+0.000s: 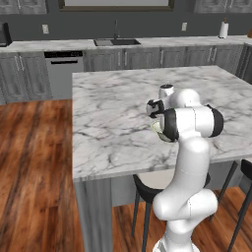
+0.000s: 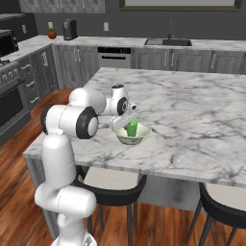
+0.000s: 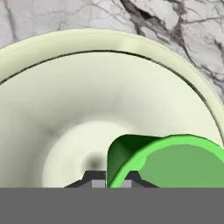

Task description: Place the cup inside the bowl on the dining table and move the bowl to any counter.

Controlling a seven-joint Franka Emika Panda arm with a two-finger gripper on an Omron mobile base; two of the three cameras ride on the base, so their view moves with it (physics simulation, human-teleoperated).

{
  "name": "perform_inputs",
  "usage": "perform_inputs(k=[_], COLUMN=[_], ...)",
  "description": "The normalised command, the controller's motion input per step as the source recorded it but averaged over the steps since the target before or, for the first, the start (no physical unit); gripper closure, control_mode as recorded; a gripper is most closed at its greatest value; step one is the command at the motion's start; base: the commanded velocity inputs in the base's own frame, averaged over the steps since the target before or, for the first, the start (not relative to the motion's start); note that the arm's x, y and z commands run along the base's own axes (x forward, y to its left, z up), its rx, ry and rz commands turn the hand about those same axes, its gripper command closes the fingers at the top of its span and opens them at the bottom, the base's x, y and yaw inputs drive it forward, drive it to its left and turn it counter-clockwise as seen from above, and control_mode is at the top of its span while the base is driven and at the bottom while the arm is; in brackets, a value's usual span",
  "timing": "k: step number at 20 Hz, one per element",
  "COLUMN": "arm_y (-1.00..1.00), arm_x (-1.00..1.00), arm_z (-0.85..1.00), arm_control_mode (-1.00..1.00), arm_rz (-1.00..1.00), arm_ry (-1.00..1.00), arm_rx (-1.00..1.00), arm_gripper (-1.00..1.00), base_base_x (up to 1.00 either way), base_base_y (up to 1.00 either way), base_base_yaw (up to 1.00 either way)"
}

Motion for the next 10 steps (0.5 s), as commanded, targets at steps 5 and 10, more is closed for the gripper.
perform_inputs(k=[5, 10], arm_y=[0.0, 0.0], arm_x=[0.03, -0.12], arm_z=[-0.03, 0.0], arm_control_mode=[-1.0, -1.0], arm_rz=[0.0, 0.0], arm_ry=[0.0, 0.0], arm_rx=[0.0, 0.0], arm_gripper=[1.0, 1.0], base_base_x=[0.0, 0.0], base_base_y=[0.0, 0.0], base_base_yaw=[0.0, 0.0])
